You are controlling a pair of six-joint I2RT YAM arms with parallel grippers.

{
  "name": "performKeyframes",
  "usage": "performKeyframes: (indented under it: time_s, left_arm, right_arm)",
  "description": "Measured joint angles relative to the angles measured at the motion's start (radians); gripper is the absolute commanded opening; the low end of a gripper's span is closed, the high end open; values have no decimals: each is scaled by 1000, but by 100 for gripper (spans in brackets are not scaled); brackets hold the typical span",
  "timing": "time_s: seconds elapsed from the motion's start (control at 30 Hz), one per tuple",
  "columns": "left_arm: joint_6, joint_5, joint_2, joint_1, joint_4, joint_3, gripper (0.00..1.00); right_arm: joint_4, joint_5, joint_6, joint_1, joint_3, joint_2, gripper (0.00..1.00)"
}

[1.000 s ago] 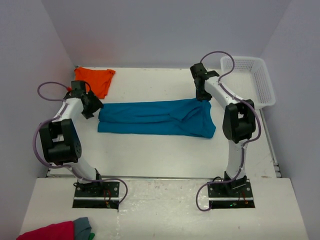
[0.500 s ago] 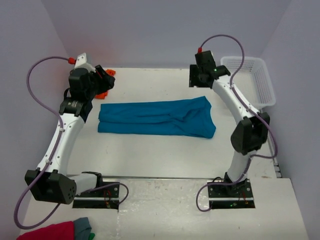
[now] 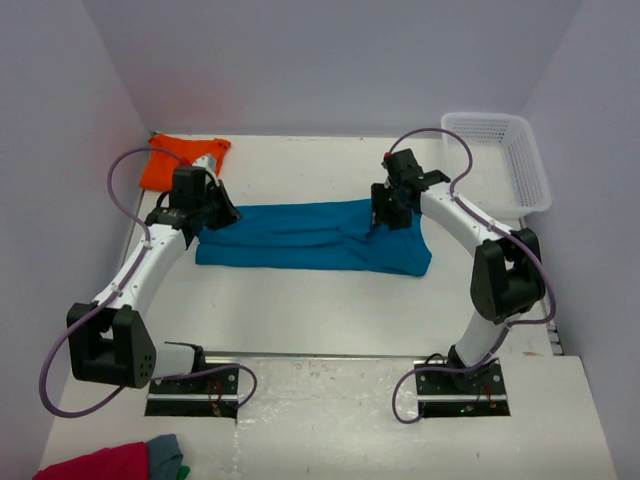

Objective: Fold and stack the t-shirts
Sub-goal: Fold the other side of the tshirt into a rectangle

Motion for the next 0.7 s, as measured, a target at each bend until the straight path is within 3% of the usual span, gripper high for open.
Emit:
performKeyframes:
  time_s: [0.37, 0.7]
  left_arm:
    - [29, 19, -6, 0, -2, 6, 2]
    - [55, 21, 16, 0, -2, 7, 2]
  right_arm:
    - [83, -146, 15, 5, 89, 175, 53]
    - [124, -188, 45, 5, 108, 203, 51]
